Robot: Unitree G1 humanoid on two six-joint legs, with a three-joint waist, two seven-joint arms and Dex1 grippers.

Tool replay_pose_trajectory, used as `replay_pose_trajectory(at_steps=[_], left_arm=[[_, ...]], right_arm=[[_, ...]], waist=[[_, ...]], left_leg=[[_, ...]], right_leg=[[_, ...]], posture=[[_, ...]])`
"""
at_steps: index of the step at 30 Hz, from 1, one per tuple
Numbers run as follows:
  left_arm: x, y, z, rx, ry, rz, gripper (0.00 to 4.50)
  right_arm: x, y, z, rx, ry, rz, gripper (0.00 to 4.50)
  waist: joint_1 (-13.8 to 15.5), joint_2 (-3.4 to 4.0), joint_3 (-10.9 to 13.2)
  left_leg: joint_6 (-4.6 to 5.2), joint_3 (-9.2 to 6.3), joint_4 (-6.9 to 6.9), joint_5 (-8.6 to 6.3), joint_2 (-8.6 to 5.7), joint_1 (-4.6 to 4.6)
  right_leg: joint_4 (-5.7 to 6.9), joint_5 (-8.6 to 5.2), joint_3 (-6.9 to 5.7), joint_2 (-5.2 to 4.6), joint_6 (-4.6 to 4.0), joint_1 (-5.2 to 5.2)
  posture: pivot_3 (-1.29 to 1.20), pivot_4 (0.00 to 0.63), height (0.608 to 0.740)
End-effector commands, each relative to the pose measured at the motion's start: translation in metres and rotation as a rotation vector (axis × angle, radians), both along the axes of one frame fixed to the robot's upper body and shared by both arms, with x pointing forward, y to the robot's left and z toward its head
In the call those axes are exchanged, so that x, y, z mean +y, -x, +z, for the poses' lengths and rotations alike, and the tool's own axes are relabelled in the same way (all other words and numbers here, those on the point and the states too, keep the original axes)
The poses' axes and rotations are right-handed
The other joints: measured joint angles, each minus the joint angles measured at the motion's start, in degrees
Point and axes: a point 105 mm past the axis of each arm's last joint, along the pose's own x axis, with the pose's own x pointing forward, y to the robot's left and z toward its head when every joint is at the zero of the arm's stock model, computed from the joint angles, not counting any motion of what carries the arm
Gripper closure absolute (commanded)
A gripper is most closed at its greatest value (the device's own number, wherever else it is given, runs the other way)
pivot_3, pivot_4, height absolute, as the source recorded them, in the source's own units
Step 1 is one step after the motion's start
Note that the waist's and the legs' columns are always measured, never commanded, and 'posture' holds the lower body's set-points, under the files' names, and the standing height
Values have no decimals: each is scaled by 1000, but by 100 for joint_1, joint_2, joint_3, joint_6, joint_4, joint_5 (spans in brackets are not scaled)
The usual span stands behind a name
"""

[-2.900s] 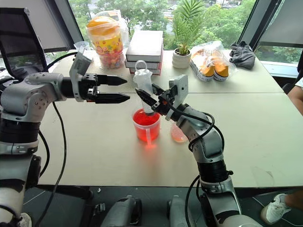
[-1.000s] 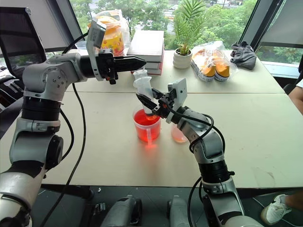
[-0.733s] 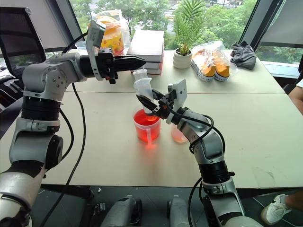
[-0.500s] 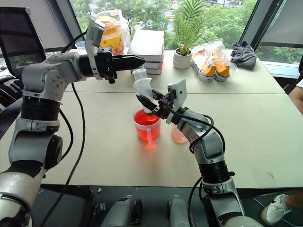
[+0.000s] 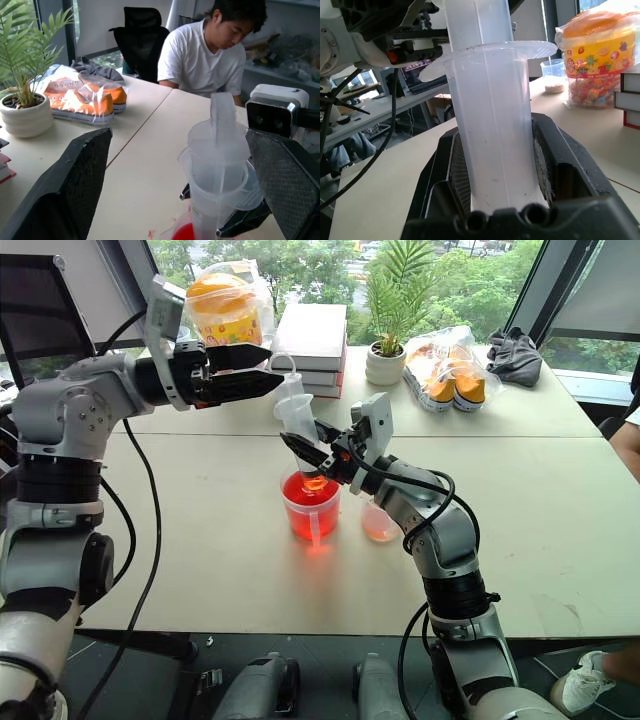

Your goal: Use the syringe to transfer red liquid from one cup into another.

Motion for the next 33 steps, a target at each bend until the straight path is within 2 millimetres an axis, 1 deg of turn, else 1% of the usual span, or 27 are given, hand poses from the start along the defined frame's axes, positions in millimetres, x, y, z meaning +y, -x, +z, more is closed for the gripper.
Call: replay_pose_trajectory(at_steps=[1, 3, 5, 8, 10, 13, 14, 16, 18, 22, 25, 28, 33], left_arm=[[8, 15, 14, -54, 22, -33, 134], [9, 17, 12, -50, 20, -37, 134], [8, 17, 12, -45, 28, -37, 134], [1, 13, 11, -43, 41, -39, 134], [-3, 10, 9, -42, 41, -38, 134], [-13, 7, 4, -32, 36, -64, 134], [-18, 6, 2, -30, 34, -76, 134], [-28, 4, 1, -30, 38, -96, 134], [-34, 2, 2, -38, 41, -113, 134], [-58, 0, 10, -45, 62, -172, 134], [-74, -2, 13, -47, 70, -207, 134], [-91, -4, 16, -57, 75, -241, 134], [-111, -5, 23, -63, 92, -270, 134]], right_arm=[[-3, 10, 30, -91, -44, 7, 3154], [-8, 11, 41, -103, -72, -8, 3154], [-17, 13, 57, -120, -115, -30, 3154], [-35, 15, 75, -154, -148, -89, 3154], [-44, 15, 80, -166, -151, -125, 3154], [-66, 17, 84, -182, -147, -205, 3154], [-76, 18, 82, -180, -139, -241, 3154], [-93, 19, 71, -157, -120, -305, 3154], [-100, 20, 60, -134, -102, -338, 3154], [-101, 21, 27, -73, -64, -373, 3154], [-101, 19, 14, -57, -47, -396, 3154], [-101, 19, 10, -54, -51, -406, 3154], [-99, 22, 9, -65, -56, -408, 3154]], waist=[[-5, 0, 0], [-1, 0, 0], [5, 0, 0], [19, 0, 0], [24, -1, 0], [17, -1, 0], [14, -1, 0], [37, -2, 0], [22, -2, 1], [12, -6, 3], [-7, -5, 4], [6, -5, 4], [11, -9, 6]], left_leg=[[0, 0, 0, 0, 0, 0], [0, 0, 0, 0, 0, 0], [0, 0, 1, 0, 0, 0], [-1, 0, 2, 1, -1, 0], [-1, -1, 1, 1, -2, 0], [-1, 0, 1, 1, -3, -1], [-1, 0, 1, 0, -3, -1], [-1, 0, 0, 0, -3, -1], [0, 1, 0, 0, -3, -2], [0, 3, 0, 0, -4, -1], [0, 6, 0, 0, -3, -1], [1, 6, 0, 0, -2, 0], [1, 5, 1, 0, -2, -2]], right_leg=[[0, 0, 0, -1, 0, 0], [0, 0, 0, -2, 0, 2], [0, 0, 0, -4, 0, 2], [0, 0, 0, -7, 0, 2], [-2, 0, -2, -8, 0, 4], [-5, 0, -2, -8, 0, 4], [-5, 0, -1, -8, 0, 4], [-4, 0, -2, -7, 0, 4], [-8, 0, -2, -6, 0, 6], [-7, 0, -1, -4, 0, 6], [-5, 0, 2, 1, 0, 3], [-4, 0, 2, 4, 1, 4], [-6, -1, 2, 6, 2, 4]], posture=[[0, 150, 740], [0, 150, 740], [0, 150, 740], [0, 150, 740], [0, 150, 740], [0, 150, 740], [0, 150, 740], [0, 150, 740], [0, 150, 740], [0, 150, 740], [0, 150, 740], [0, 150, 740], [0, 150, 740]])
